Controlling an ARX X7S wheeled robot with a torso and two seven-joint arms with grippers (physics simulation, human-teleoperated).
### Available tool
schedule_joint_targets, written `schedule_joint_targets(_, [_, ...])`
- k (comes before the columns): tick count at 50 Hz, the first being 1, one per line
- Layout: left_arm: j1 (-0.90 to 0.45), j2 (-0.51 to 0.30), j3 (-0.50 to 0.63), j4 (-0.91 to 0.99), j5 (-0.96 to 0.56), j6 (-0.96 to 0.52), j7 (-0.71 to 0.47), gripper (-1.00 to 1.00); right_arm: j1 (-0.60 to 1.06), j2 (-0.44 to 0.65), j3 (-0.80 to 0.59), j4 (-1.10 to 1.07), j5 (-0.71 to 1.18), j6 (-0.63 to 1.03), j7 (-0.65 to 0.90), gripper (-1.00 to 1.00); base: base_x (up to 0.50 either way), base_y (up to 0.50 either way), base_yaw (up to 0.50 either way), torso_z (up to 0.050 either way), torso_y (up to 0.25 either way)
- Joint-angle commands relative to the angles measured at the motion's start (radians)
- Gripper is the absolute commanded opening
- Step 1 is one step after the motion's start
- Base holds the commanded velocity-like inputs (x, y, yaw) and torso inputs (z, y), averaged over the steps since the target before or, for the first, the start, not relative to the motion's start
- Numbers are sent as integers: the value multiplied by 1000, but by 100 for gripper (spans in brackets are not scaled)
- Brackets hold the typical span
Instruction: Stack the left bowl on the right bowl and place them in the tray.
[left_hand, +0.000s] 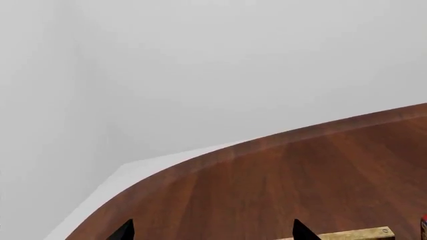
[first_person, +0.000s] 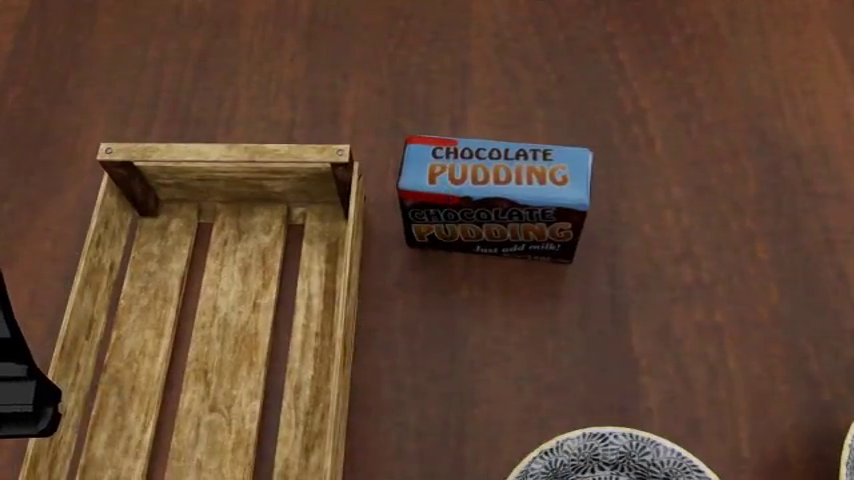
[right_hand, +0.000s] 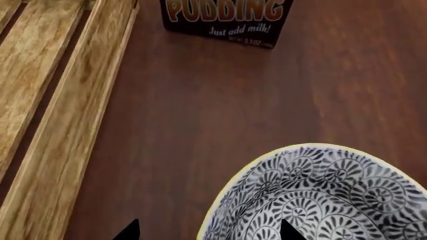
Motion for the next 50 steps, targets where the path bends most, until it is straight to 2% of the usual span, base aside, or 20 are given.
schedule_joint_targets(1, [1, -3, 1, 1, 1, -1, -5, 100, -5, -1, -18, 63, -24, -48, -33, 100, 0, 0, 0, 0, 0])
schedule_joint_targets(18, [-12, -7, 19, 14, 2, -29, -10, 100, -35, 25, -40, 177, -82, -173, -122, 100, 0, 0, 0, 0, 0])
schedule_joint_targets(35, [-4, -10, 19, -11, 2, 2, -13, 100, -32, 2, -48, 148, -54, -129, -80, 100, 0, 0, 0, 0, 0])
schedule_joint_targets(50, [1, -14, 20, -7, 0, 3, -17, 100, -46, 1, -55, 180, -58, -157, -92, 100, 0, 0, 0, 0, 0])
